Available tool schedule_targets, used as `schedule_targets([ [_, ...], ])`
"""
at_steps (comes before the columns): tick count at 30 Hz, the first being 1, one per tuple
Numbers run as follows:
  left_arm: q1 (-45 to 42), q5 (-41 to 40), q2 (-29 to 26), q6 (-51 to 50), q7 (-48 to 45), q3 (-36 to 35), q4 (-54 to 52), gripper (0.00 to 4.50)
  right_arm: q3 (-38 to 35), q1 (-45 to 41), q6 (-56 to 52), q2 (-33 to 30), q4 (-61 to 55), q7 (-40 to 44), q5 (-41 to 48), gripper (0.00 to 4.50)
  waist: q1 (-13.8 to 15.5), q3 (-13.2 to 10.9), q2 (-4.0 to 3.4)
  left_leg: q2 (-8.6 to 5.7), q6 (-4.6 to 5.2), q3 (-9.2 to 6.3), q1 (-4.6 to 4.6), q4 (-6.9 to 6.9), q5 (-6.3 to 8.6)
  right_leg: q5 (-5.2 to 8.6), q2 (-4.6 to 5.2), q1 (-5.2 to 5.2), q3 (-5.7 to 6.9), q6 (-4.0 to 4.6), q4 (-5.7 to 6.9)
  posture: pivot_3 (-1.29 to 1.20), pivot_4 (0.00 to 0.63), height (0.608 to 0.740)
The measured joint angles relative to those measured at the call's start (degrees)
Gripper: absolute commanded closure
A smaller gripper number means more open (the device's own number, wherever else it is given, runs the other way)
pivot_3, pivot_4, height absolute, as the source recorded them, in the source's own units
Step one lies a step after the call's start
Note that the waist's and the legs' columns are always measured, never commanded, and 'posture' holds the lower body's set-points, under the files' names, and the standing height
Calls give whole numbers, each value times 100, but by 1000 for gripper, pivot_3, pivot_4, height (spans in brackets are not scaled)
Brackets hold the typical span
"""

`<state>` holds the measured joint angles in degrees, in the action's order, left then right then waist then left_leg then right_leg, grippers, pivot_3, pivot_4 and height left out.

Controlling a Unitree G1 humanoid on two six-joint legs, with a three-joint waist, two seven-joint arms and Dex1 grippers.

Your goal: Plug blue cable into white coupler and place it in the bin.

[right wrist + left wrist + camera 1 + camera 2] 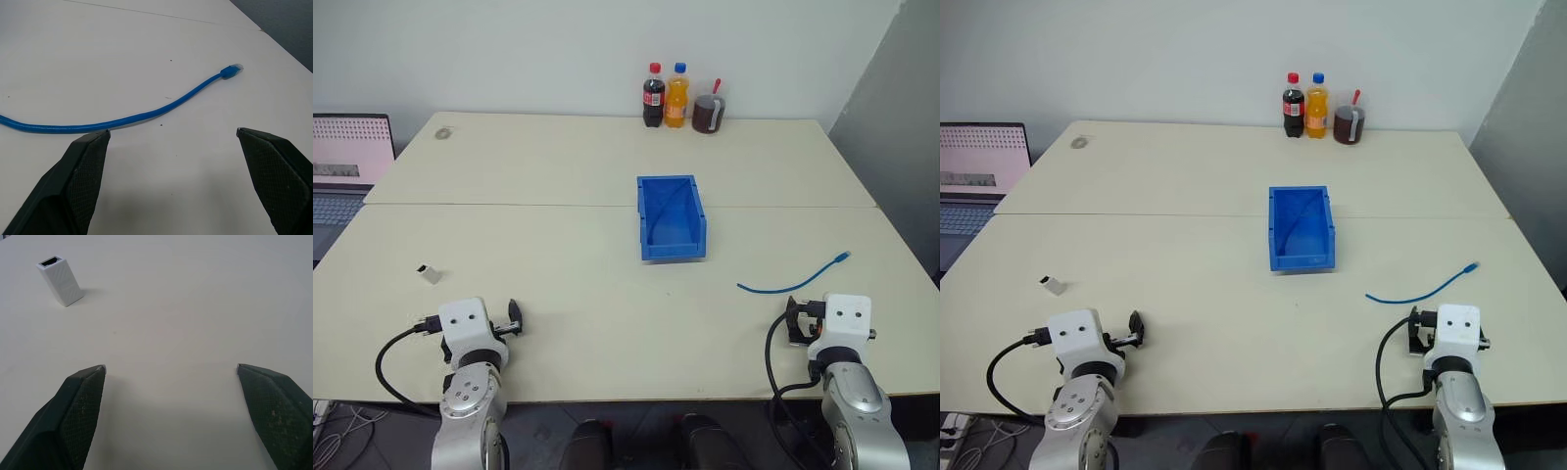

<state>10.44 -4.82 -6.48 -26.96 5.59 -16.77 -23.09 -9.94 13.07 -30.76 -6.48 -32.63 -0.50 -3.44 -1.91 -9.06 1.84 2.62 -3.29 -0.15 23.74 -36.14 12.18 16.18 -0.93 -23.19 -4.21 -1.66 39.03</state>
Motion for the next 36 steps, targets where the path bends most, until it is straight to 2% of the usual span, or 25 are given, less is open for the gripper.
schedule_targets([
  [3,-43,46,-85,-2,-39,27,42,0,-3,-84,0,-2,2,-6,0,105,1,0,-1,0,0,-1,0,0,0,0,0,0,2,0,0,0,150,740],
  [6,-550,123,-832,89,-617,337,456,0,-85,-337,-118,-50,33,-57,-1,105,19,-2,2,-1,2,-12,3,-2,-2,-2,-2,-1,14,1,5,0,150,740],
  [9,-1720,-71,-1560,234,-1733,713,848,0,-294,-861,-474,-141,30,-125,5,105,49,-1,4,-6,6,-2,4,-4,-5,-5,2,3,13,-2,0,0,150,740],
  [12,-3037,-641,-1866,123,-3114,1254,1175,0,-534,-1493,-911,-256,287,-244,7,105,32,1,7,-12,5,12,17,-4,-4,-8,7,2,5,-11,-12,0,150,740],
  [15,-4263,-1168,-1895,-53,-4552,1953,1614,0,-866,-2296,-1267,-429,1117,-376,23,105,15,0,6,-17,6,13,22,3,-3,-13,8,-3,4,-4,-17,0,150,740],
  [18,-4987,-1452,-1801,-4,-5733,2507,2066,0,-1230,-2795,-1457,-454,1874,-562,108,105,-11,0,3,-10,8,11,13,11,-2,-8,-1,-3,6,9,-5,0,150,740],
  [23,-5513,-1426,-1596,403,-7004,3188,3023,0,-1629,-3383,-1595,-477,2867,-740,308,105,-112,-10,-31,-5,10,9,12,17,-2,-10,-6,-6,6,30,1,0,150,740],
  [29,-5785,-1116,-1298,1125,-7426,3453,3828,0,-1750,-3878,-1573,-430,3455,-876,505,105,-141,-10,-32,-8,10,12,14,9,-3,1,-3,-6,1,2,2,0,150,740],
  [35,-5810,-998,-1246,1361,-7497,3448,4073,0,-1802,-4135,-1390,-334,3807,-1109,633,105,-142,-10,-32,-7,11,10,14,9,-3,1,-4,-6,2,0,4,0,150,740],
  [36,-5810,-991,-1253,1368,-7496,3439,4073,0,-1822,-4160,-1355,-314,3846,-1142,655,390,-142,-9,-32,-7,11,10,14,8,-3,1,-4,-5,2,0,3,0,150,740],
])
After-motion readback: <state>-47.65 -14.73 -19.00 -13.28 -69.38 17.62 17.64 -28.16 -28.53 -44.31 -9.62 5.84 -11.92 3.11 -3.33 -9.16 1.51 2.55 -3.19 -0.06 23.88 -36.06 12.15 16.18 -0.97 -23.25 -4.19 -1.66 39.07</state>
